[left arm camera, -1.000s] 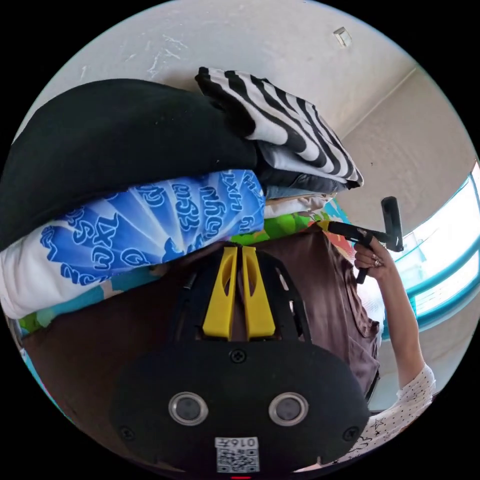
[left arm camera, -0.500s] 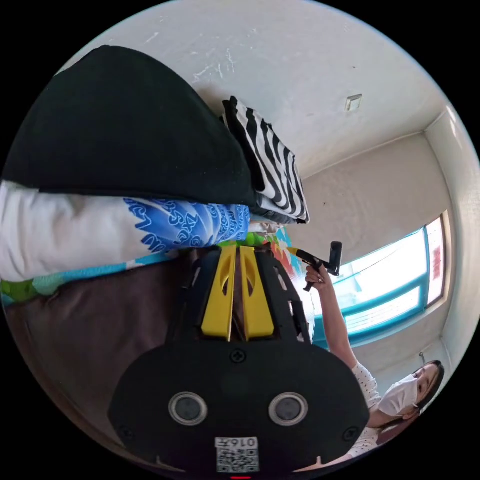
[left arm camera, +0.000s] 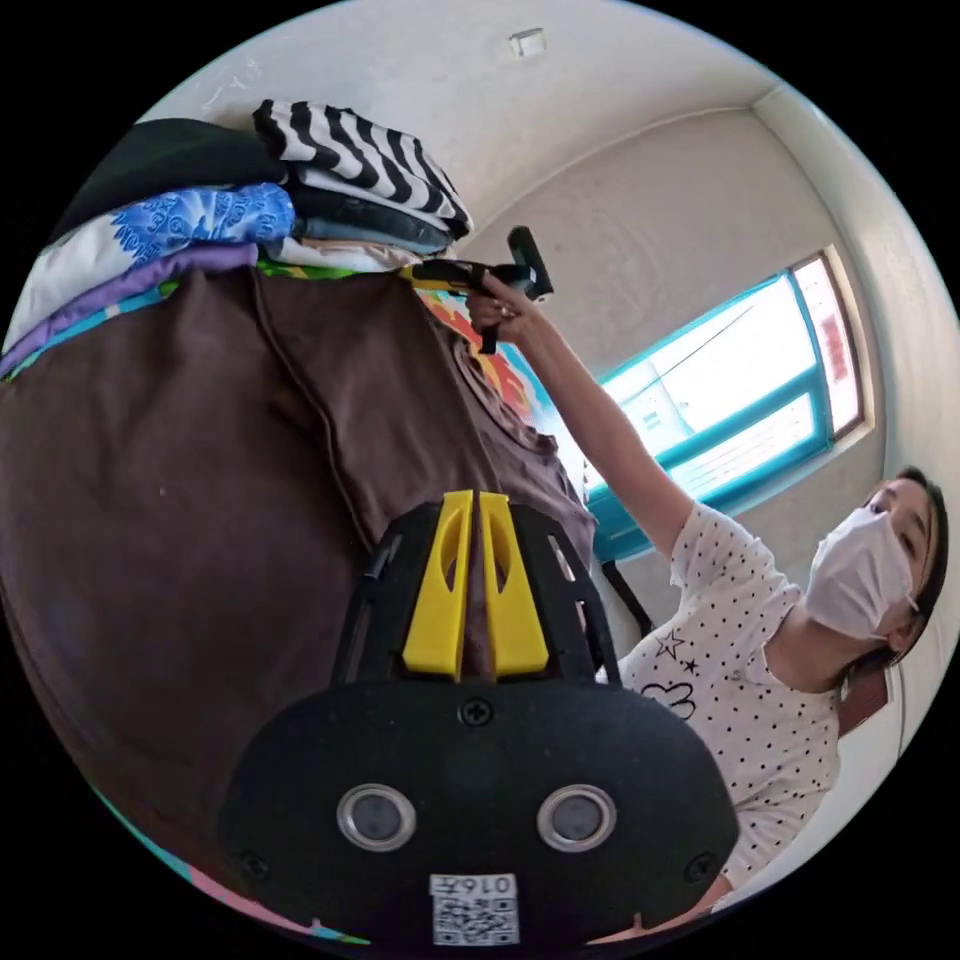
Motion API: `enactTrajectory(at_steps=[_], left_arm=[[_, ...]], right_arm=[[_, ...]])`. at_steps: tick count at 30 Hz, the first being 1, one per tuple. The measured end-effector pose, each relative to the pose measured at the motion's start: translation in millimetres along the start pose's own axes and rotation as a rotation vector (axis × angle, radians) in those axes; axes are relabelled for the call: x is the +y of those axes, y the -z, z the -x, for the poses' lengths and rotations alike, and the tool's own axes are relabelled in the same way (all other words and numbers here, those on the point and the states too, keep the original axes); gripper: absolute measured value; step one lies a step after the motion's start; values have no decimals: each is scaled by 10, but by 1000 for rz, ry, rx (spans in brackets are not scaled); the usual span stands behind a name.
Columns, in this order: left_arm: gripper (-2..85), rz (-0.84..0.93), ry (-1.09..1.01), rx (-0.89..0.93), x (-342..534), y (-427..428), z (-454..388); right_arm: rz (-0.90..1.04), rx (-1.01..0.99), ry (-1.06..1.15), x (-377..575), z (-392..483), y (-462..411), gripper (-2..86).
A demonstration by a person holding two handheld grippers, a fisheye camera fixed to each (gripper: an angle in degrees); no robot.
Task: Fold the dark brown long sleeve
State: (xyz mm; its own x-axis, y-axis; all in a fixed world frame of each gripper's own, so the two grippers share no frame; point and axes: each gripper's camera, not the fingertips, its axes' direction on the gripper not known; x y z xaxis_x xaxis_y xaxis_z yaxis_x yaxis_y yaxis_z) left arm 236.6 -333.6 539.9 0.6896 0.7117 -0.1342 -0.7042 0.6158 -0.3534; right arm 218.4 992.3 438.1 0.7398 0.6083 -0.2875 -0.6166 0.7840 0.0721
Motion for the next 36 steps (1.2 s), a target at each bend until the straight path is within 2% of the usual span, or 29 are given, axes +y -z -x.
enactTrajectory(at_steps=[4, 7, 9, 12, 14, 20, 24, 27, 30, 32, 36], left_arm=[[-7, -12, -45, -114, 479, 89, -483], [0, -132, -34, -344, 946, 412, -846], [21, -245, 76, -511, 1433, 830, -986], [61, -275, 264, -651, 2096, 1312, -1041], [83, -286, 350, -694, 2510, 1543, -1118], [94, -333, 509, -606, 3622, 1900, -1436], [83, -398, 555, -575, 4085, 1957, -1653], [82, -408, 554, -497, 4199, 2010, -1745], [83, -370, 525, -494, 4206, 2026, -1892], [84, -368, 530, -510, 4213, 2050, -1984], [93, -367, 496, -620, 4072, 2075, -2305]], right_arm=[[-37, 59, -4, -482, 149, 560, 18], [92, 206, 14, -776, 249, 720, 34], [41, 212, 17, -890, 341, 1078, 48], [-49, 299, 66, -1048, 608, 1803, 77], [-103, 346, 195, -1098, 1017, 2370, 98], [-184, 164, 482, -769, 2051, 3573, 116], [-139, 116, 692, -316, 2626, 3978, 106], [-59, 185, 804, -63, 3043, 4122, 86], [28, 137, 849, -39, 3338, 4346, 78], [-9, 68, 881, -89, 3490, 4668, 89], [-95, 66, 950, -195, 3787, 5062, 113]])
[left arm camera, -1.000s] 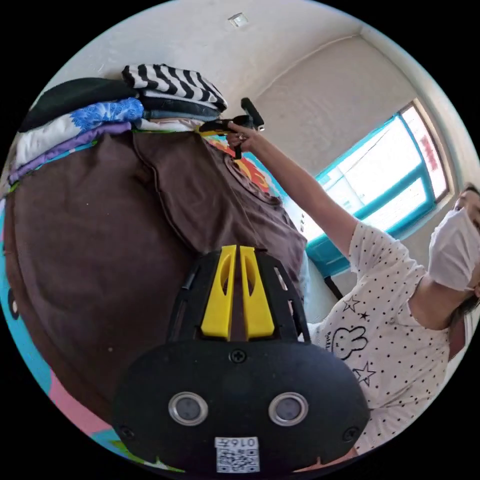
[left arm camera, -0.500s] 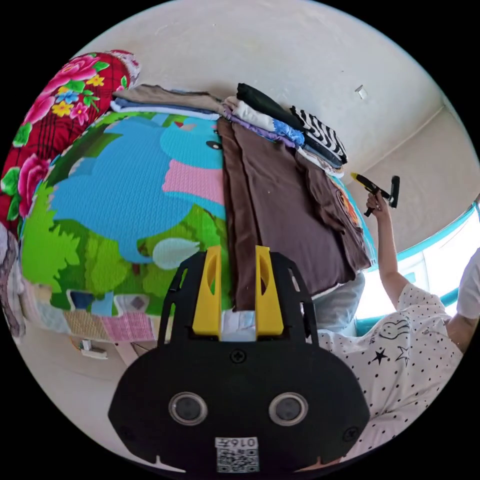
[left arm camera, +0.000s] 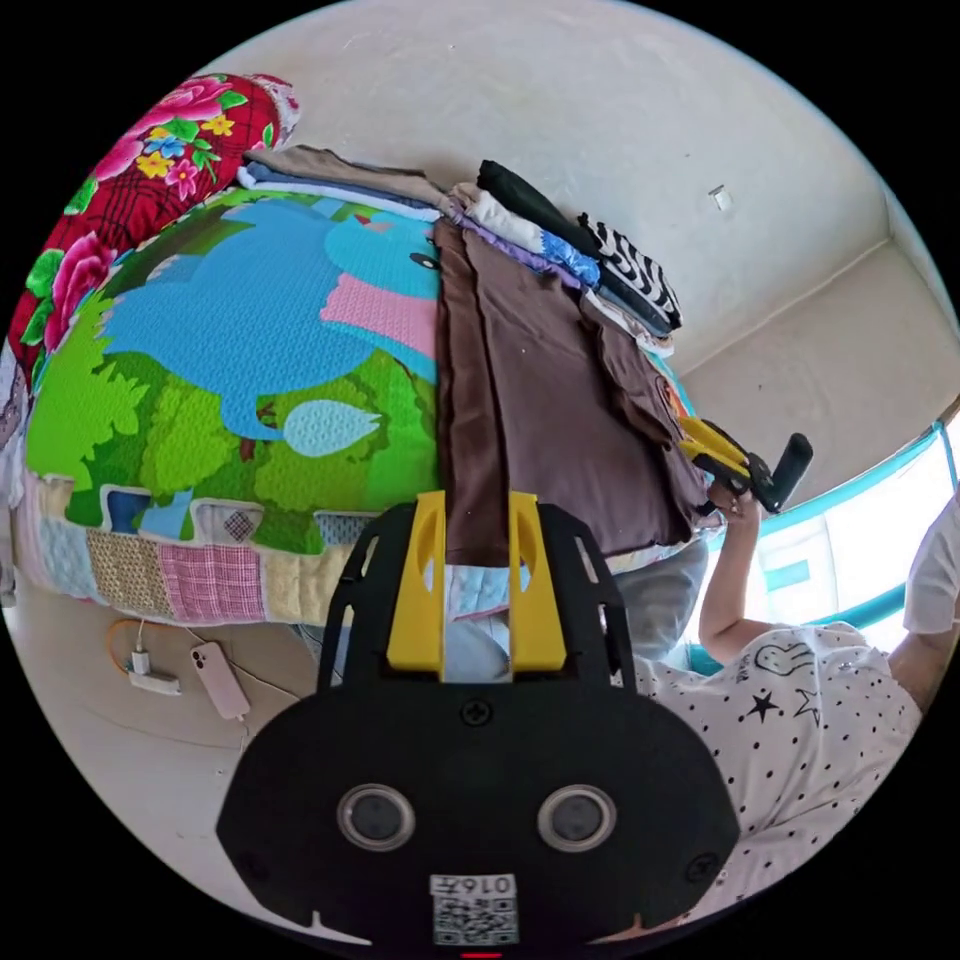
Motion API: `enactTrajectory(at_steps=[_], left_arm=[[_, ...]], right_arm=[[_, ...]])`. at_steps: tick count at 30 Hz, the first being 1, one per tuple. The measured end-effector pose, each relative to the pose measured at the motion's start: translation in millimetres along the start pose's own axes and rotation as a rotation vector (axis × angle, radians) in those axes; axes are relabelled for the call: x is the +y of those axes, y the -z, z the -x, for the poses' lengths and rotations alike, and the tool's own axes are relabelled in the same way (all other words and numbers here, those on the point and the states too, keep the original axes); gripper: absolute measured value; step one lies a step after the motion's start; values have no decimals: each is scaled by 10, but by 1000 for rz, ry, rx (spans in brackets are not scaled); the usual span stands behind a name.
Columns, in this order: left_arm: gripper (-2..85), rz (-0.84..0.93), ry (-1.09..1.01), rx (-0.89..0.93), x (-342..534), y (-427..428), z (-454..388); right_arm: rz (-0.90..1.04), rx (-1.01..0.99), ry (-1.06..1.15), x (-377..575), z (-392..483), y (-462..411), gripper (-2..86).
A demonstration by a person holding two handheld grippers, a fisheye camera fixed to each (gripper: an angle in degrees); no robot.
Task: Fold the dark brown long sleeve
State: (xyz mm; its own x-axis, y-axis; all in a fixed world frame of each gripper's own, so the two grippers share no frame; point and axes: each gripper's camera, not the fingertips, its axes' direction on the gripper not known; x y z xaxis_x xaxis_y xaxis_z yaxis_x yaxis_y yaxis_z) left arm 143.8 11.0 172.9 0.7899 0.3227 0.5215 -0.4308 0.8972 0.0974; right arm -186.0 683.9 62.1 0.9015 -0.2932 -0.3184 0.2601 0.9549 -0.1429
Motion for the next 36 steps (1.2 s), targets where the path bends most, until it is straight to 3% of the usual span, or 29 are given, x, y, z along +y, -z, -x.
enactTrajectory(at_steps=[4, 6, 12, 15, 17, 20, 26, 30, 36], left_arm=[[99, -9, -121, -27, -104, 88, -411], [104, -7, -184, -44, -148, 139, -621], [99, -107, -171, 4, -94, 511, -769], [92, -193, -162, -111, -24, 728, -853], [91, -185, -194, -110, -49, 732, -919], [96, -90, -256, 38, -171, 515, -1031], [98, -20, -271, 141, -187, 215, -1124], [99, -43, -184, 12, -61, 416, -830], [104, -17, 26, -104, 329, 943, -7]], right_arm=[[183, 226, 73, -412, -26, 95, 105], [215, 306, 47, -583, -163, 268, 23], [71, 342, -64, -1139, -1039, 1607, 2], [22, 260, -27, -1215, -1252, 2118, 0], [123, 175, 15, -1188, -1356, 2110, 0], [343, 178, 23, -1059, -1533, 1810, 2], [76, 184, -111, -1023, -2091, 2739, 13], [231, 132, -94, -996, -2388, 2780, 32], [-40, 41, -151, -950, -2823, 3661, 103]])
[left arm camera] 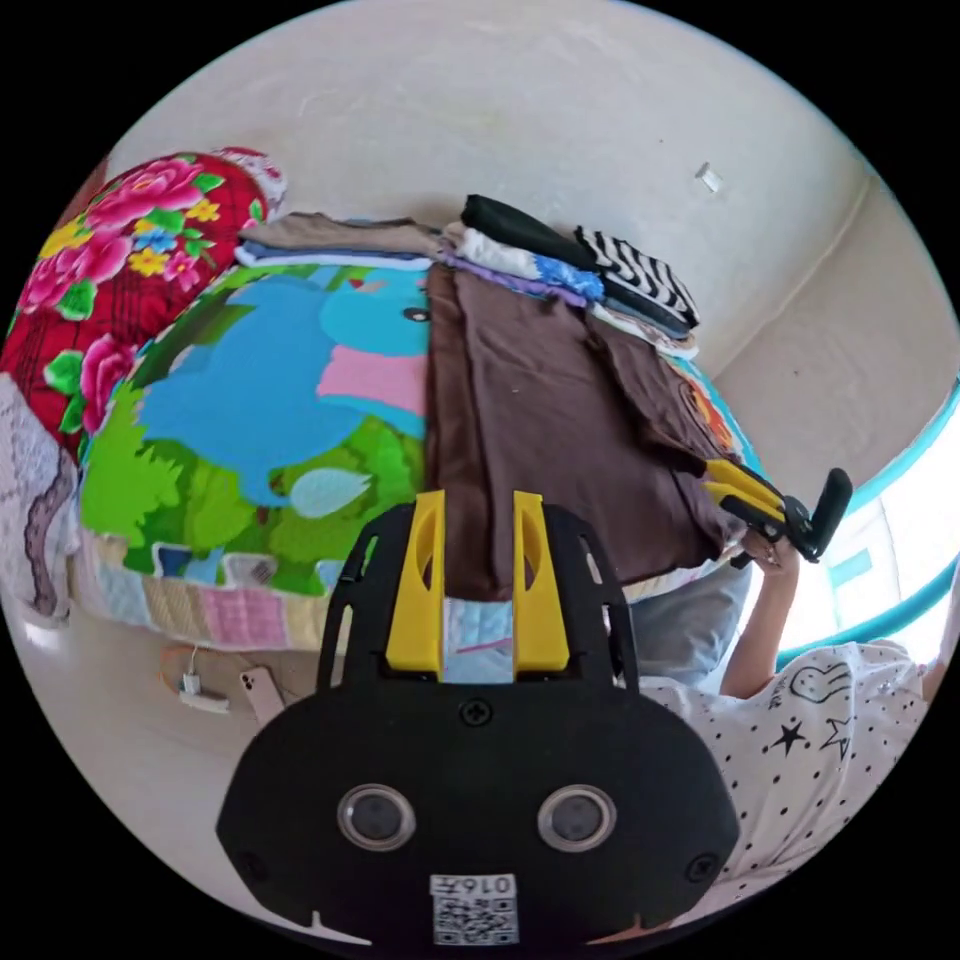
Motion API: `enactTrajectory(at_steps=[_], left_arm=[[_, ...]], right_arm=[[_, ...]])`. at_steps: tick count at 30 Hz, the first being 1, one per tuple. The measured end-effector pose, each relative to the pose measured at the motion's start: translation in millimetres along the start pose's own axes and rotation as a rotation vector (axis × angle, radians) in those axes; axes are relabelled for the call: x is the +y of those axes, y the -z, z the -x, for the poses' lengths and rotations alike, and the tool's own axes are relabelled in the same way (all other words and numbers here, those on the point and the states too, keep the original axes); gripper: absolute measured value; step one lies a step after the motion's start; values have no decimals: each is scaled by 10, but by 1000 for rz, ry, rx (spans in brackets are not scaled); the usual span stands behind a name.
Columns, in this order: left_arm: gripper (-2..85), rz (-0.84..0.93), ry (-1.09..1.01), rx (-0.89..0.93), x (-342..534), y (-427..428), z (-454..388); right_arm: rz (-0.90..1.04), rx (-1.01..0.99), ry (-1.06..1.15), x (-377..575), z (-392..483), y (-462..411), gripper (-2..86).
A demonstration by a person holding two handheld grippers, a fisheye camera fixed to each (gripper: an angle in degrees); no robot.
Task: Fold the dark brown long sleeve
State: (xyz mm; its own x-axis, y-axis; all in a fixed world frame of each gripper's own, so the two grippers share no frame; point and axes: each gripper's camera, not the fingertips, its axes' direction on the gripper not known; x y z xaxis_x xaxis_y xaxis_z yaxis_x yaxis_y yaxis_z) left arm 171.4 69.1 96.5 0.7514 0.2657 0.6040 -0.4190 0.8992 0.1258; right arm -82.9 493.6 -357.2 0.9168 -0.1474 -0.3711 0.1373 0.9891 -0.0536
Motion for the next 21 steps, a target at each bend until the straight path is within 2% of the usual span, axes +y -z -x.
enactTrajectory(at_steps=[5, 8, 12, 14, 17, 21], left_arm=[[111, 69, 68, 78, 194, -81, 376], [110, 45, 67, 116, 210, -87, 445], [99, 82, 33, 294, 184, -189, 506], [96, 103, 40, 265, 183, -258, 534], [25, 64, 58, 203, 218, -212, 581], [-7, -13, 33, 363, 270, -16, 675]], right_arm=[[29, 35, 39, -295, -313, 283, 111], [15, 16, 63, -476, -399, 465, 111], [-11, 2, 97, -644, -467, 731, 111], [-24, 1, 119, -739, -506, 902, 111], [-68, -21, 158, -877, -500, 1090, 111], [-157, -89, 290, -1084, -232, 1220, 119]])
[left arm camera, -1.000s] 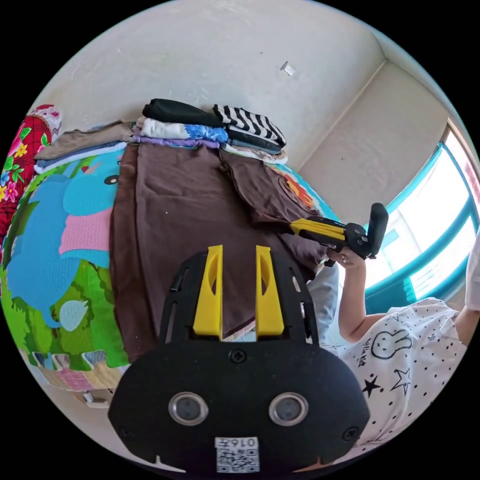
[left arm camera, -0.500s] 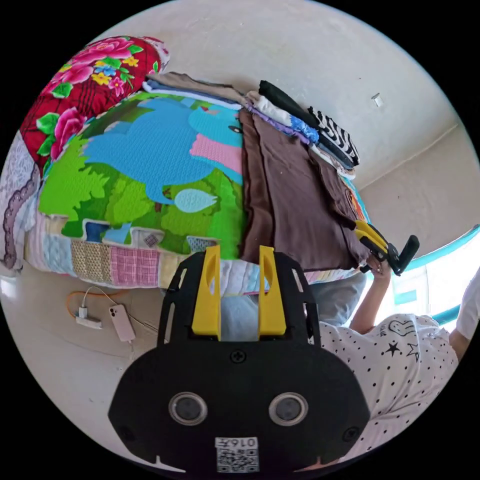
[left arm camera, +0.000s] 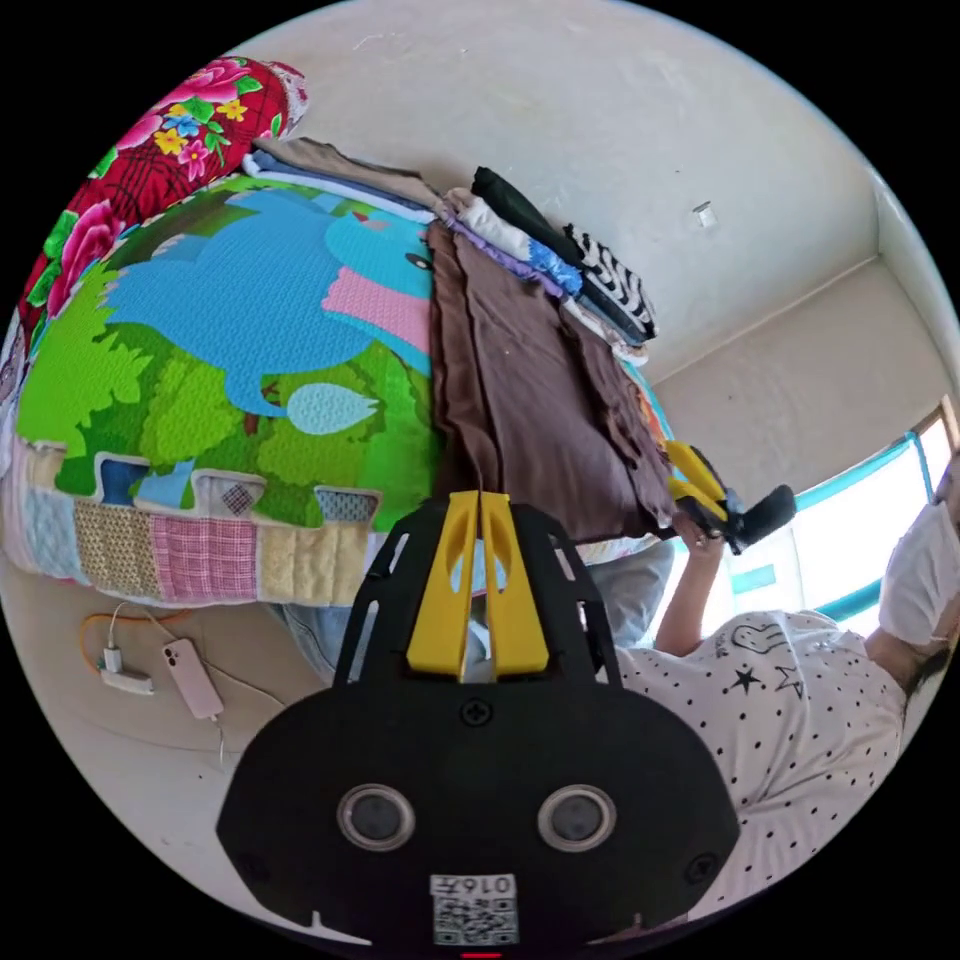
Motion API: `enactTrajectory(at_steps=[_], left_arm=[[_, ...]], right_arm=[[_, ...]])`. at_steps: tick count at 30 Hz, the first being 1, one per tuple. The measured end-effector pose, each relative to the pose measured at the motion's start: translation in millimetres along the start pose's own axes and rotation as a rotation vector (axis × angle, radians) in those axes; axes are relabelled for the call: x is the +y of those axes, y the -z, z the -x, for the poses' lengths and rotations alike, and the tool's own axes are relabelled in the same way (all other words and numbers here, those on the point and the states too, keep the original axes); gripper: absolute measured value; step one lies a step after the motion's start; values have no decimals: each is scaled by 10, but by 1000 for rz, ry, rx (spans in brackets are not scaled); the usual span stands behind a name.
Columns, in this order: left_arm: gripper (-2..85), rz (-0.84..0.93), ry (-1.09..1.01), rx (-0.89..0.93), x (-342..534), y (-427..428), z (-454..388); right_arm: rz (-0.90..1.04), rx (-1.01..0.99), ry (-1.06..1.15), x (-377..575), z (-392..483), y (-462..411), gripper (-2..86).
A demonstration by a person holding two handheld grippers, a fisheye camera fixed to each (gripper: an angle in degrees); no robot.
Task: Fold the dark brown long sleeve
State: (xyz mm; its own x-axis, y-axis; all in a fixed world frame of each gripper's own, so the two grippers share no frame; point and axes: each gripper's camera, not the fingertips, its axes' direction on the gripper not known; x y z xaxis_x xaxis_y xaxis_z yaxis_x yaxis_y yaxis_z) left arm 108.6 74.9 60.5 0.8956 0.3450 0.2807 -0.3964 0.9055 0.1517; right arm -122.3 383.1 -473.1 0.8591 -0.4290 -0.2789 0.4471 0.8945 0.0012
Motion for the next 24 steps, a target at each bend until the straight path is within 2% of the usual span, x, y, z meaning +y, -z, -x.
enactTrajectory(at_steps=[5, 10, 12, 15, 19, 24], left_arm=[[-9, -57, -4, 87, 15, 144, 87], [-9, -95, -8, 163, 32, 162, 150], [-8, -114, 8, 172, 47, 178, 215], [0, -135, 30, 164, 97, 204, 333], [55, -149, 86, 172, 207, 176, 540], [102, -58, 132, 121, 249, -156, 754]], right_arm=[[15, -107, 231, -628, 606, -427, 137], [116, 20, 304, -1015, 1014, -891, 133], [119, 83, 282, -1098, 1048, -930, 117], [99, 211, 205, -1216, 946, -833, 42], [72, 120, 50, -1348, 398, -511, 6], [88, -62, -90, -1423, -270, -305, 1]])
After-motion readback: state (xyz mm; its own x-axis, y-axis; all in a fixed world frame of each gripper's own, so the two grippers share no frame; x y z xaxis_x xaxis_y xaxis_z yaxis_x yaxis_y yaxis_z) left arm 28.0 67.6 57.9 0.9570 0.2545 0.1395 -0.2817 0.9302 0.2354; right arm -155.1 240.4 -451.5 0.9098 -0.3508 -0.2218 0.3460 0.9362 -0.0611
